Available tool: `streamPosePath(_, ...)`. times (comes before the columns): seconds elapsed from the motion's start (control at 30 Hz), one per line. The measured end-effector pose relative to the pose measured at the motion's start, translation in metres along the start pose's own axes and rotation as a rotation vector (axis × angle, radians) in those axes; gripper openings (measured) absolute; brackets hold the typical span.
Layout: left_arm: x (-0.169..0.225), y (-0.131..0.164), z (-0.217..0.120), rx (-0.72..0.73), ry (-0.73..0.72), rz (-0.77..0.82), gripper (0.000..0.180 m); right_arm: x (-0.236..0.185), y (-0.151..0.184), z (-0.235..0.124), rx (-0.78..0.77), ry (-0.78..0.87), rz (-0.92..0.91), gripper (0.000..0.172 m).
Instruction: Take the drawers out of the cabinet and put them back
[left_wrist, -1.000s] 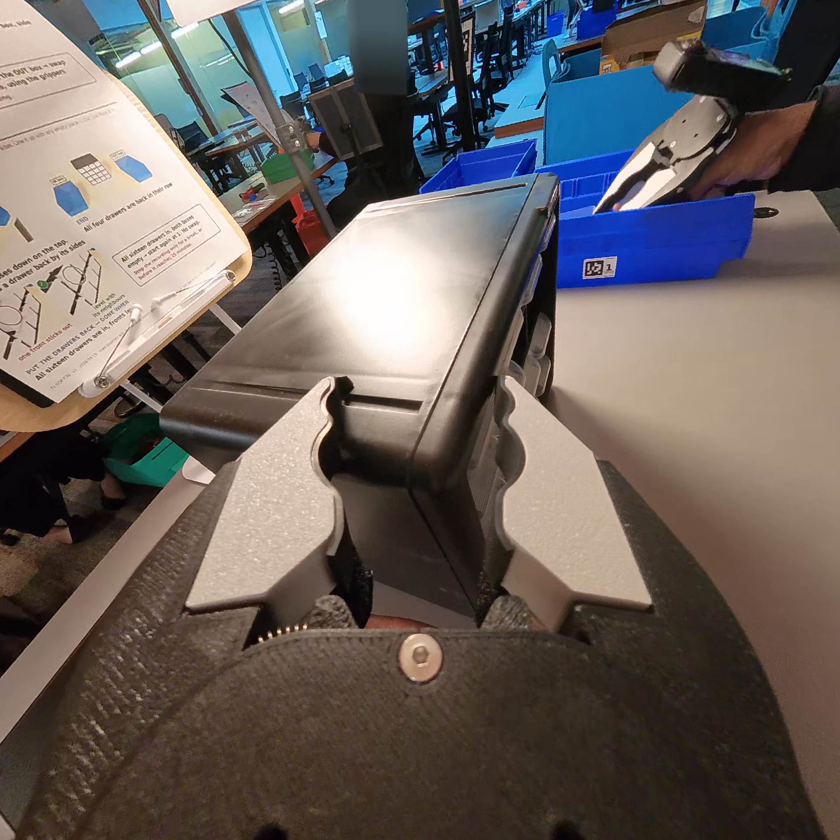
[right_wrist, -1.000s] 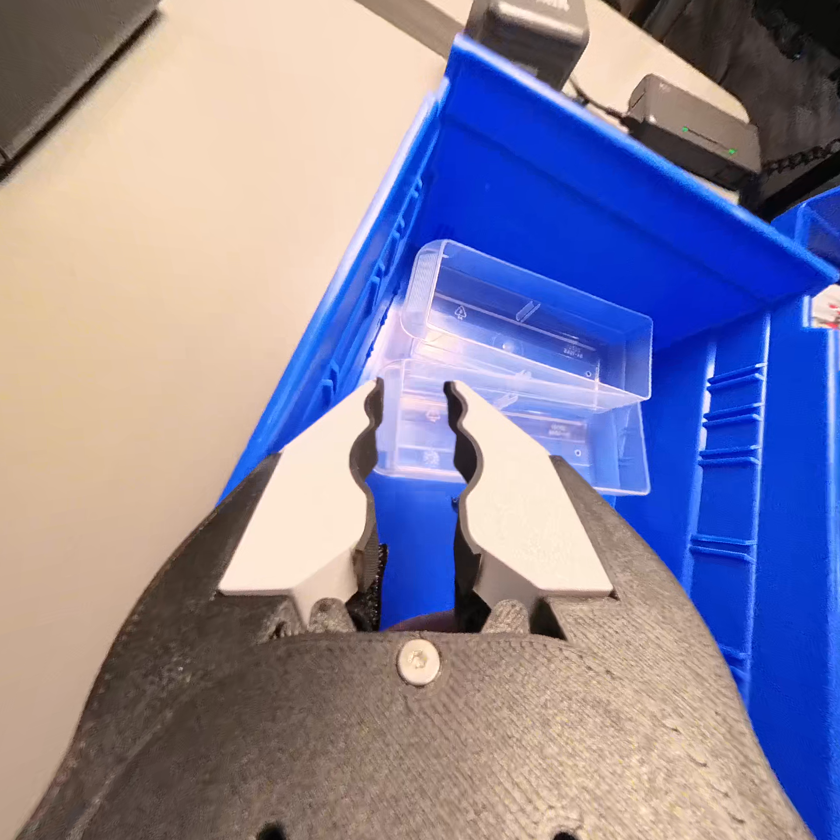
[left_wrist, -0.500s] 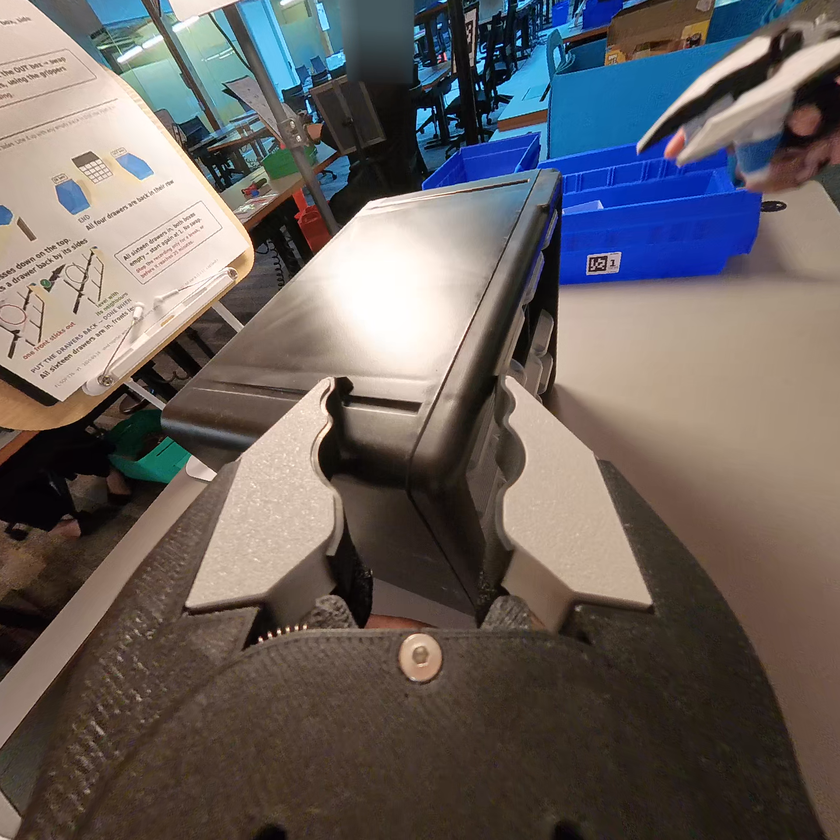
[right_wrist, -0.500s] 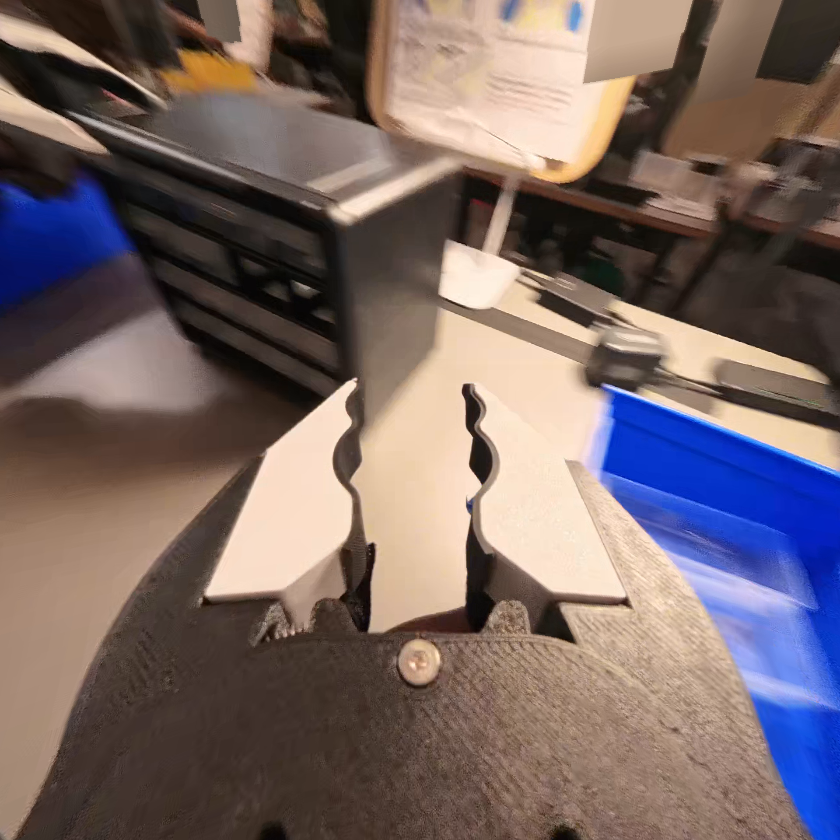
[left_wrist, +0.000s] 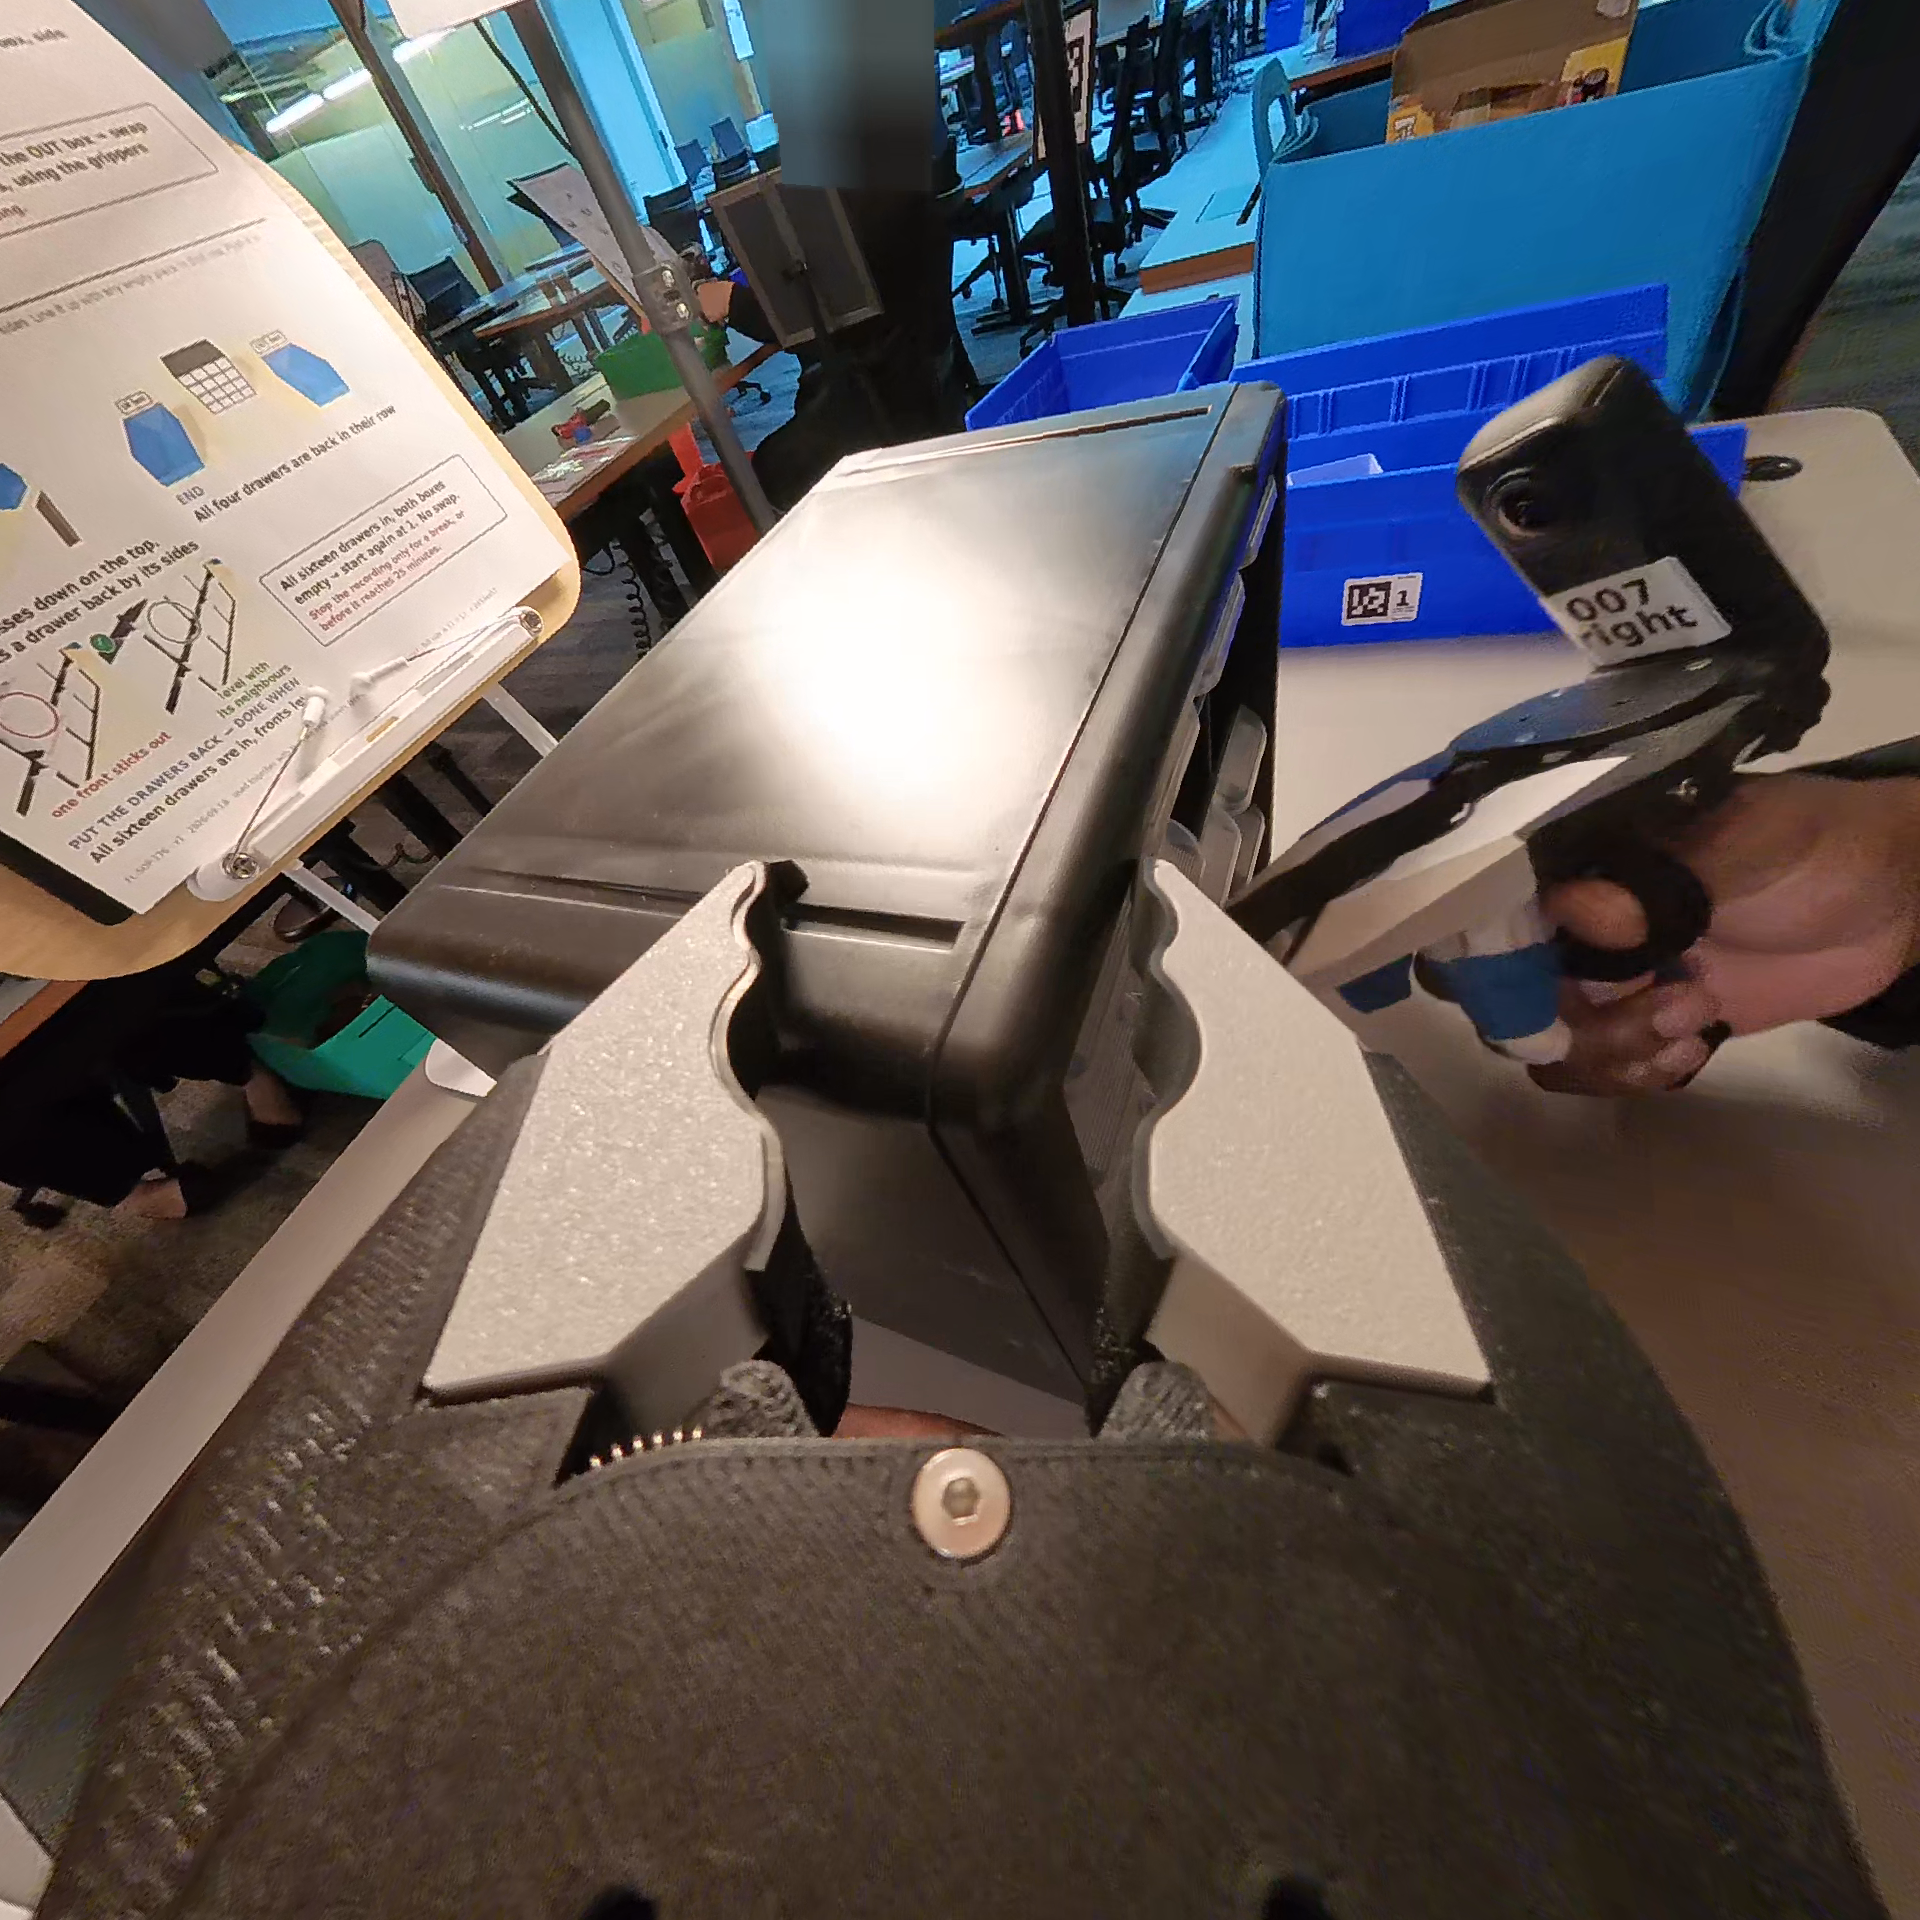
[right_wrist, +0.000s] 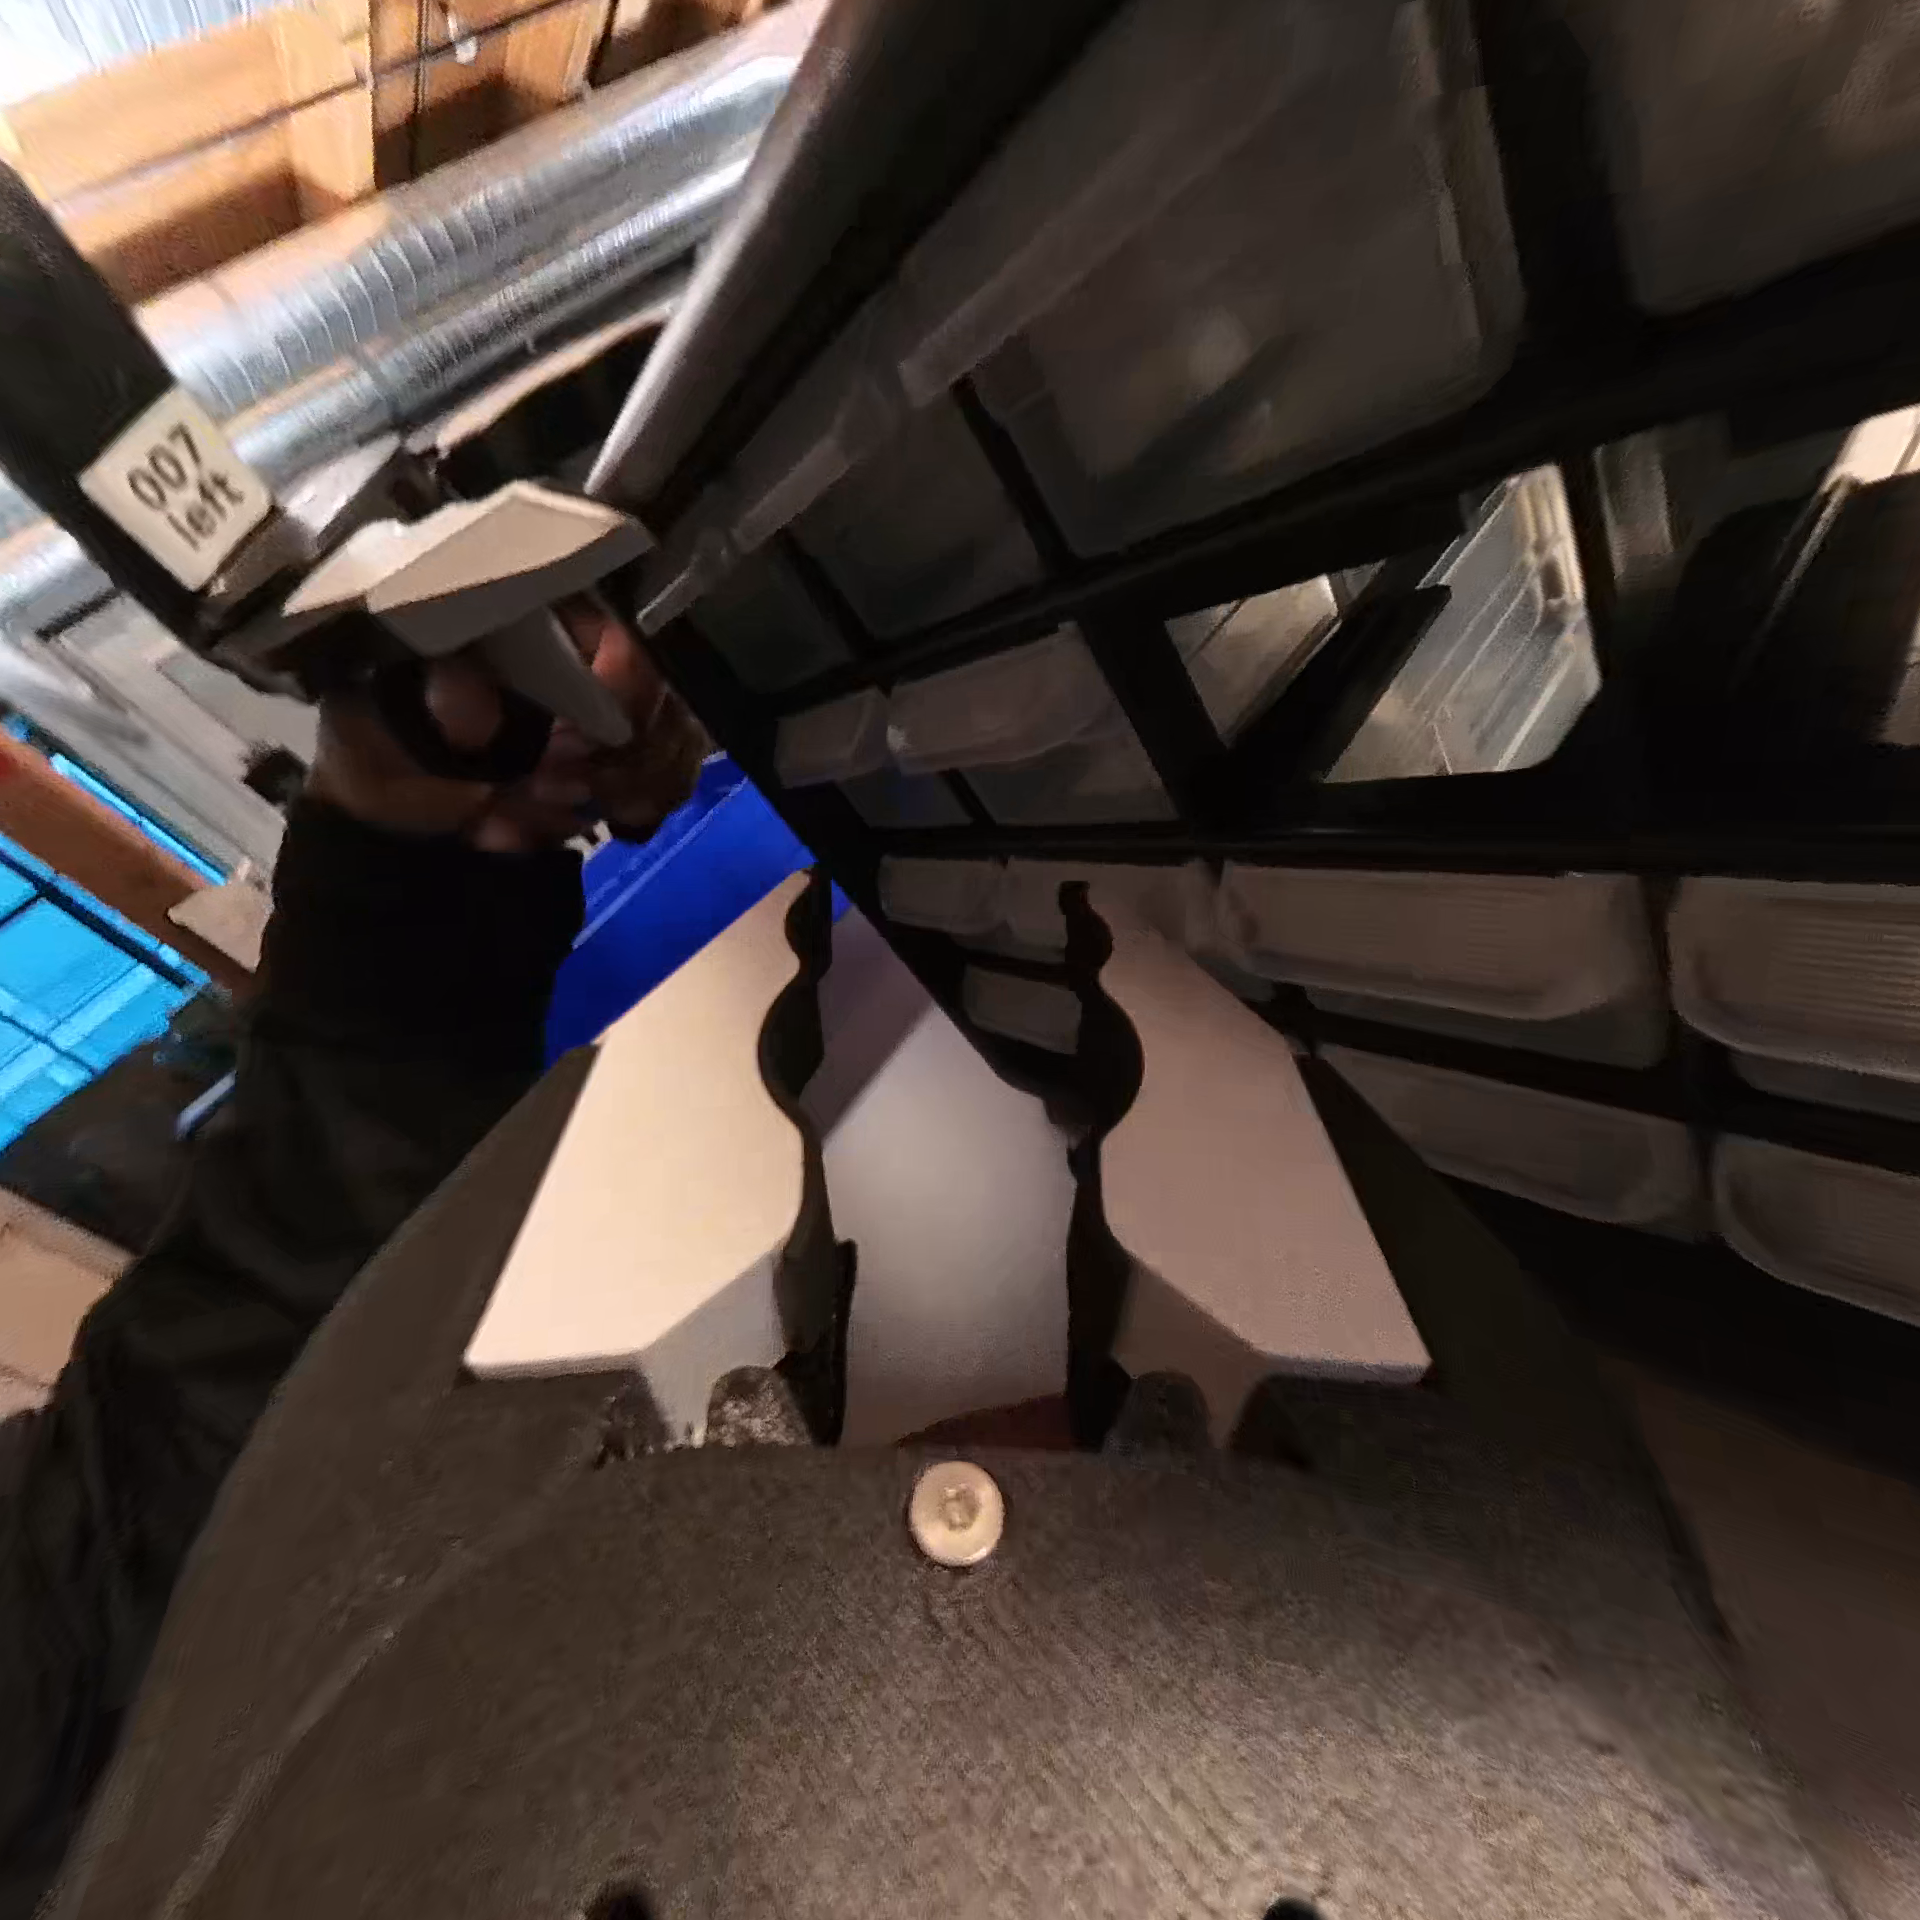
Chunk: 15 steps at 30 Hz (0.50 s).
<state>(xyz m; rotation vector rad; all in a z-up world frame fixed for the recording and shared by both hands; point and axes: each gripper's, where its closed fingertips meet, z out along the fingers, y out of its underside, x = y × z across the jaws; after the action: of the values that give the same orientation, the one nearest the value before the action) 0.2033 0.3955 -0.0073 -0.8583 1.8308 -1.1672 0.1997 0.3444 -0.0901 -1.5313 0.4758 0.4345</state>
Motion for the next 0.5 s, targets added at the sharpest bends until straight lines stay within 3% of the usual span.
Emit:
streamPosePath(0.27,0.000,0.000,0.000,-0.006,-0.001,0.000,0.073,-0.008,-0.027,0.009,0.231,-0.102,0.131,0.043)
streamPosePath(0.33,0.000,0.000,0.000,-0.010,-0.003,0.002,0.073,-0.005,-0.027,0.009,0.253,-0.102,0.160,0.036)
streamPosePath(0.43,0.000,0.000,0.000,-0.013,-0.006,0.004,0.073,0.004,-0.030,0.007,0.282,-0.097,0.237,0.011)
streamPosePath(0.5,0.000,0.000,0.000,-0.016,-0.008,0.004,0.073,0.002,-0.028,0.005,0.278,-0.118,0.266,0.009)
